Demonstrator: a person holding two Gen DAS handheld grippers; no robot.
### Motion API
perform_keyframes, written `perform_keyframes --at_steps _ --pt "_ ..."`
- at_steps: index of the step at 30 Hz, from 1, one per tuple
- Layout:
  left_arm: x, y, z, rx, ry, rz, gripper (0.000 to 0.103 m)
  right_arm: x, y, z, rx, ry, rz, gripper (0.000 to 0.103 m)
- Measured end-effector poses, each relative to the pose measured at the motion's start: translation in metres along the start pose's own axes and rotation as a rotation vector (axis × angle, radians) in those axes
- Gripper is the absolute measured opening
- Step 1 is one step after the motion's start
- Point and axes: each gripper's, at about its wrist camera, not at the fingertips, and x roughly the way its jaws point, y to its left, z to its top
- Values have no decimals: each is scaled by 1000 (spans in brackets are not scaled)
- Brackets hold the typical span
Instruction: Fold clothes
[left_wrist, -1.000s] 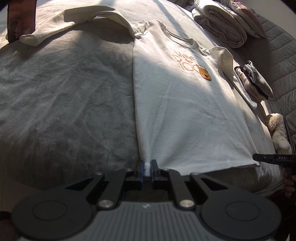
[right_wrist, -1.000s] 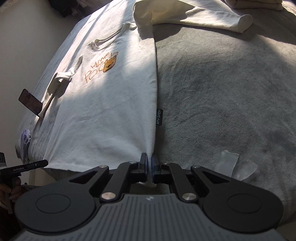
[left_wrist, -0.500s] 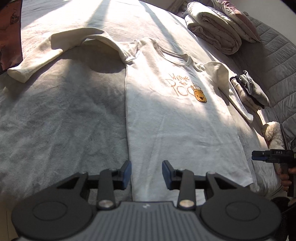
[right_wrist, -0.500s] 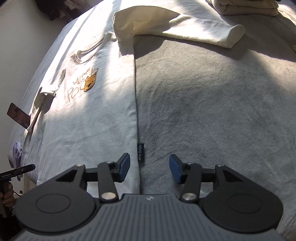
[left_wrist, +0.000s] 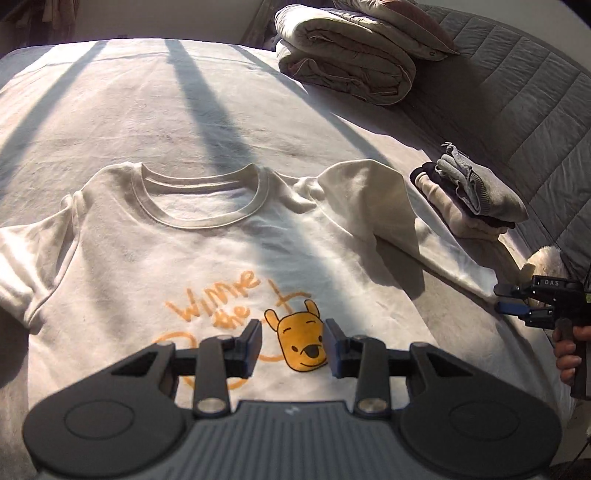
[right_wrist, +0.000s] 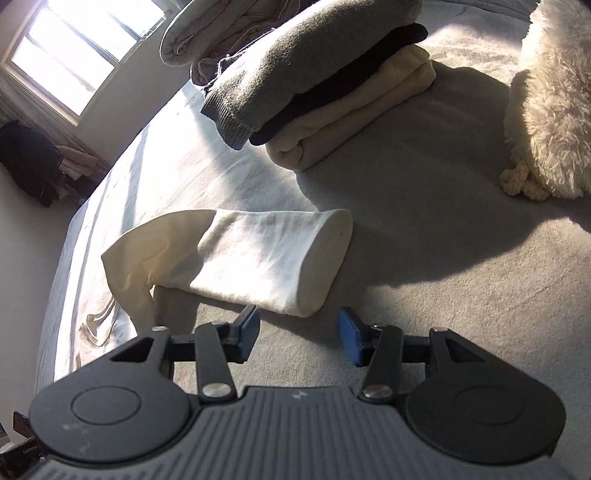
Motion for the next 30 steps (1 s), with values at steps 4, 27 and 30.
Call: perform_keyframes --at_steps 4,27,30 --pt "48 -8 26 -27 -46 -34 34 14 -7 5 15 -61 26 40" --pt "154 -63 53 96 -243 164 35 -18 -35 81 -342 -298 -362 2" --pt "156 -67 53 120 -240 190 36 3 -45 72 -350 -265 -400 2"
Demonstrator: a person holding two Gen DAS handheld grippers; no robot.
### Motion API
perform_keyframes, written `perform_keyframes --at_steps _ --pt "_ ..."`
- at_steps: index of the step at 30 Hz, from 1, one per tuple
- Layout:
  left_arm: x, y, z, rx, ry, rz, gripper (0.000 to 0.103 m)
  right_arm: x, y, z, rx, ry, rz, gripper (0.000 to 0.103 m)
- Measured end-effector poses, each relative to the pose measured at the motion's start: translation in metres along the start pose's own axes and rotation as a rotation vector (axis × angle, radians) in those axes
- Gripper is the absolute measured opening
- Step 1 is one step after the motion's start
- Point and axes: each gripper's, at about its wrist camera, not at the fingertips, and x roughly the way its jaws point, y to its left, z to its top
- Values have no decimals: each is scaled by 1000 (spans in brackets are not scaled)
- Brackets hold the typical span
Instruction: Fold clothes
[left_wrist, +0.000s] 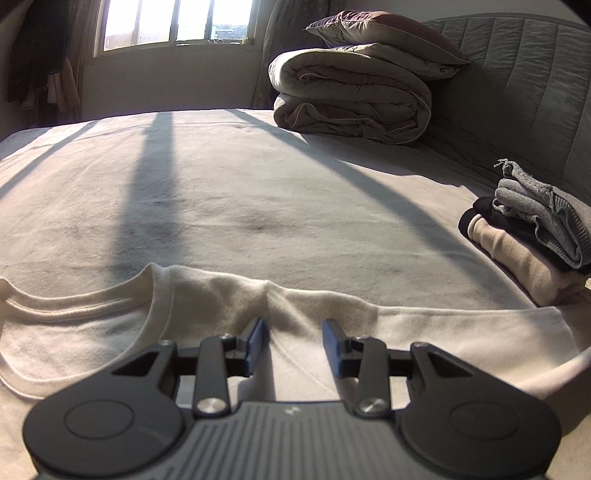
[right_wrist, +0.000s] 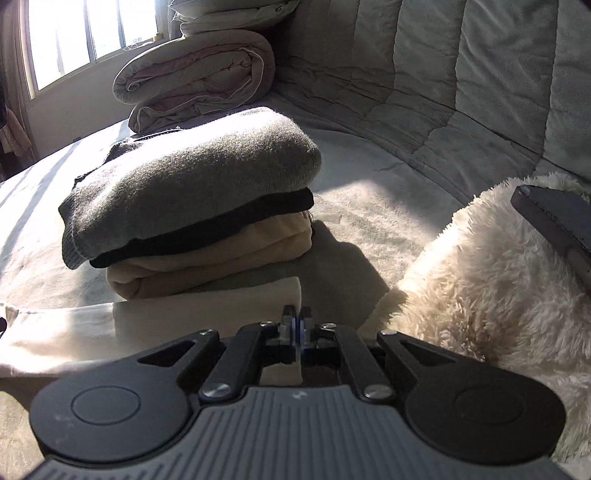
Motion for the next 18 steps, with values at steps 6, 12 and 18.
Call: perform_keyframes --at_steps 6,12,18 --pt "-5 -3 2 10 0 23 37 10 17 -16 -93 -22 -74 7" --pt "-32 13 0 -97 1 7 38 -16 18 -6 -68 -44 -43 46" --pt "-54 2 -4 -63 3 -59 38 -34 41 -9 -133 -63 12 46"
